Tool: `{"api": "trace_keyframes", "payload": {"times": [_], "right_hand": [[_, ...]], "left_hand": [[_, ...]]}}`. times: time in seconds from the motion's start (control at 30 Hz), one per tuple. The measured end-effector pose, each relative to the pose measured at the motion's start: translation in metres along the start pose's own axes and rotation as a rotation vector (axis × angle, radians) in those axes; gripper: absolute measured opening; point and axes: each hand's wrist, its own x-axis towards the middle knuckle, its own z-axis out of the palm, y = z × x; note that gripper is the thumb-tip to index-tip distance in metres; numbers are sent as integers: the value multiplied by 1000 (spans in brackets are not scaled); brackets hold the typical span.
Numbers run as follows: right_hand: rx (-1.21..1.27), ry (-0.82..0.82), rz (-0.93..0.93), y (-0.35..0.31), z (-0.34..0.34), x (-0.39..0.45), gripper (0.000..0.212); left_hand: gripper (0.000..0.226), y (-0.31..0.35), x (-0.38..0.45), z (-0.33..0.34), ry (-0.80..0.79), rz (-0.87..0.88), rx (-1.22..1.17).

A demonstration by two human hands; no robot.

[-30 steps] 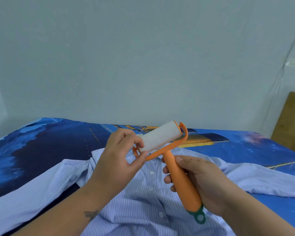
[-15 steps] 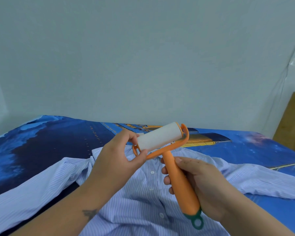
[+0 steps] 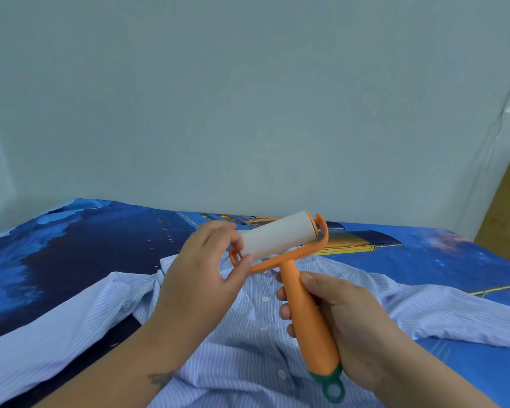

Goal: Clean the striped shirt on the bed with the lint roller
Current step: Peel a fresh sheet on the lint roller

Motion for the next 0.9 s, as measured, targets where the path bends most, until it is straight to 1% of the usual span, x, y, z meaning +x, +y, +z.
{"api": "trace_keyframes", "payload": {"times": [0.1, 0.23, 0.37, 0.5, 0.9], "right_hand": [[19, -6, 15, 0, 1, 0, 33], [15, -7, 10, 1, 1, 0, 33], [-2, 3, 7, 2, -1, 1, 33], [-16, 4, 5, 4, -2, 1, 31], [-19, 12, -8, 6, -1, 1, 31]], "left_hand": [[9, -2, 2, 1, 25, 19, 48], [13, -1, 2, 0, 8, 59, 58], [18, -1, 3, -1, -6, 47, 79], [24, 1, 4, -2, -22, -8, 37], [24, 1, 4, -4, -37, -5, 54]]}}
